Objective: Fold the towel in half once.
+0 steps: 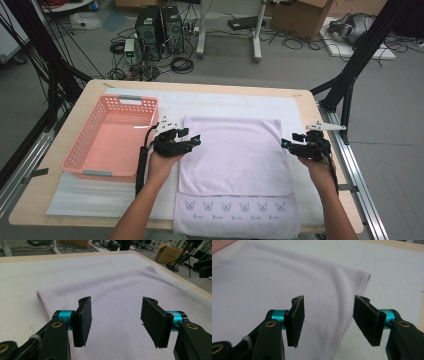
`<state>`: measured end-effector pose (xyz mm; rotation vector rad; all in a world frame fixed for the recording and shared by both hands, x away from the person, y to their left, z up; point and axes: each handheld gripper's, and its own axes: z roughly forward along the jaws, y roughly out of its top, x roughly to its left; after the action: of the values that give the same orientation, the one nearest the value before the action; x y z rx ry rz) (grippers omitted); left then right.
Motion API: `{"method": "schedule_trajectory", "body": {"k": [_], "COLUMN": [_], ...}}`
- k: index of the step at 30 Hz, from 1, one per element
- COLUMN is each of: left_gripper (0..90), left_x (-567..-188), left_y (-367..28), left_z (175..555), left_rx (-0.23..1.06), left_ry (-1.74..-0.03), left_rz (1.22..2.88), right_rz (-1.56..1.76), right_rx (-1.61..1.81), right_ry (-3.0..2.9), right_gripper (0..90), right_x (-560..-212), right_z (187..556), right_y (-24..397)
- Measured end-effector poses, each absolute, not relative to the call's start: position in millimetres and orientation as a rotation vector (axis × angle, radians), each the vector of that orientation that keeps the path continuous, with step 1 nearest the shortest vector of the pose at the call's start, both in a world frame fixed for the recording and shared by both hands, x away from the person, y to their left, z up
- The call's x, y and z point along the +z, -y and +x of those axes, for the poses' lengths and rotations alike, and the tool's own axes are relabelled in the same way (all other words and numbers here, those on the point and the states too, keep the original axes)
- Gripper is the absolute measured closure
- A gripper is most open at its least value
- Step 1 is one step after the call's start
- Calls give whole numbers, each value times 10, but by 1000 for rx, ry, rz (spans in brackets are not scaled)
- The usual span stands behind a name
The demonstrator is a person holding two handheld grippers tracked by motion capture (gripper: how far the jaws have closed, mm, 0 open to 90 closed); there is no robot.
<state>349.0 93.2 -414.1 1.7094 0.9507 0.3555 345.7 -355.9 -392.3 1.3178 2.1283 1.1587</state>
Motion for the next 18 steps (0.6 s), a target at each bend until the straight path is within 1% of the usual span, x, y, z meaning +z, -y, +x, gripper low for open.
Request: {"method": "schedule_trajectory", "body": {"k": [3,4,9,16,18], "left_gripper": [419,416,423,499,506], "left_x": [-4170,-4176,-4174,-4284,-4328], "left_y": [-958,-966,-1015,-1091,-1112], "left_z": [3388,3364,3223,3005,2927], "left_rx": [345,341,352,314,310], "left_ry": [-949,-944,-939,-956,-968], "left_rz": [1710,1703,1703,1741,1763], "right_rz": [1327,1321,1330,1304,1297], "right_rx": [1184,1196,1186,1140,1147], "right_ry": [-2116,-2118,-2117,-2147,-2146], "right_gripper": [421,450,451,467,474], "right_x": [-3979,-4012,-4114,-4171,-4174], "right_z": [3320,3269,3100,2890,2814], "right_y": [3607,3627,3676,3648,3632]}}
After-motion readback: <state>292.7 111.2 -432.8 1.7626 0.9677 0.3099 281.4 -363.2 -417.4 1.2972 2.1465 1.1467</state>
